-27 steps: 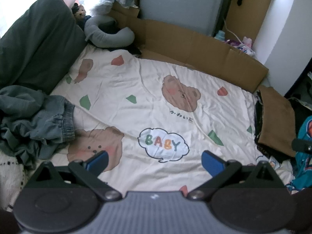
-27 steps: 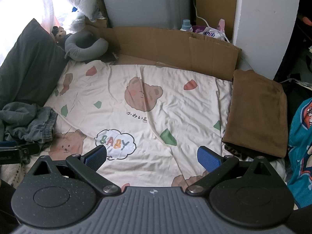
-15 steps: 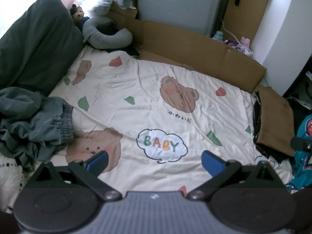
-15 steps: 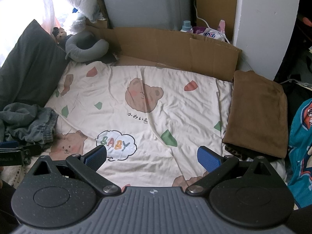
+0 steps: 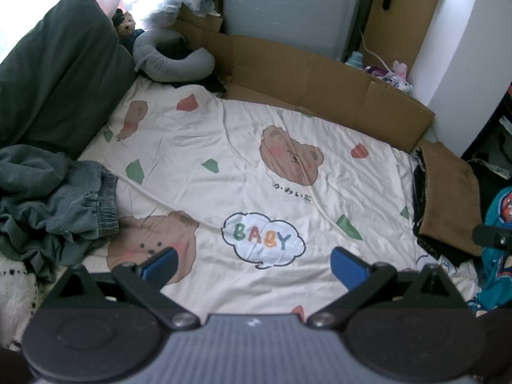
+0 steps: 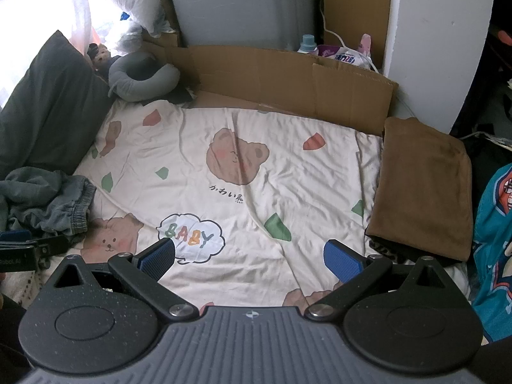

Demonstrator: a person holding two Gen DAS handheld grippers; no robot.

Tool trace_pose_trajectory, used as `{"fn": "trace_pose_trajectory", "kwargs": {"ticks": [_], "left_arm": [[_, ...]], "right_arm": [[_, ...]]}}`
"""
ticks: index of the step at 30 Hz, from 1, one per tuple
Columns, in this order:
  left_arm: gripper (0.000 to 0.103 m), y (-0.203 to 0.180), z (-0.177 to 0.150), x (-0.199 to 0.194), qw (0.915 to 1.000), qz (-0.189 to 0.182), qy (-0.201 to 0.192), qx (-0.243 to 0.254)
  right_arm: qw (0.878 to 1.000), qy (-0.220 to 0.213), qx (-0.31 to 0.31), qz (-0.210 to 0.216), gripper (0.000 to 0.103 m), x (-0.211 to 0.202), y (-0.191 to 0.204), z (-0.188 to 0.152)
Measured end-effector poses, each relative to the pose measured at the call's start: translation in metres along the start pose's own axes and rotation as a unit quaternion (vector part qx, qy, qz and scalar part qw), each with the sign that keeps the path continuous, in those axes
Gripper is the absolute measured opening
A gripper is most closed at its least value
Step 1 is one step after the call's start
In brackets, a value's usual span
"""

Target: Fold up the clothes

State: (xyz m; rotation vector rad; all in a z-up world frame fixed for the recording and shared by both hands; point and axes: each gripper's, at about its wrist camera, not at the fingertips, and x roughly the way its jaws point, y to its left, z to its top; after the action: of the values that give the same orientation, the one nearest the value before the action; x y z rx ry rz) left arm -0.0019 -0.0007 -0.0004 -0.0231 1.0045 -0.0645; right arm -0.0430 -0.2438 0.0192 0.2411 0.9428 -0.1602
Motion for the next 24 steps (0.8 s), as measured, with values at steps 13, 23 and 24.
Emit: {"fn": "trace_pose_trajectory", "kwargs": {"ticks": [13, 23, 24], "left_arm": [[0.102, 0.001, 0.0007, -0.0002, 1.0, -0.001, 0.004, -0.003], [0.102, 0.0071, 0.0032, -0.0033, 1.0, -0.003, 0.0, -0.009], [0.102, 0.0073, 0.0031, -0.0032, 1.0, -0.002, 0.001, -0.009]], "right_arm": [[1.0, -0.001, -0.001, 0.001, 0.102, 0.0013, 0.0003, 0.0], [1.0, -0.003, -0.012, -0.002, 0.102, 0.0019, 0.0048, -0.0014], [1.0, -0.003, -0.012, -0.002, 0.102, 0.0018, 0.005, -0.0014]]}}
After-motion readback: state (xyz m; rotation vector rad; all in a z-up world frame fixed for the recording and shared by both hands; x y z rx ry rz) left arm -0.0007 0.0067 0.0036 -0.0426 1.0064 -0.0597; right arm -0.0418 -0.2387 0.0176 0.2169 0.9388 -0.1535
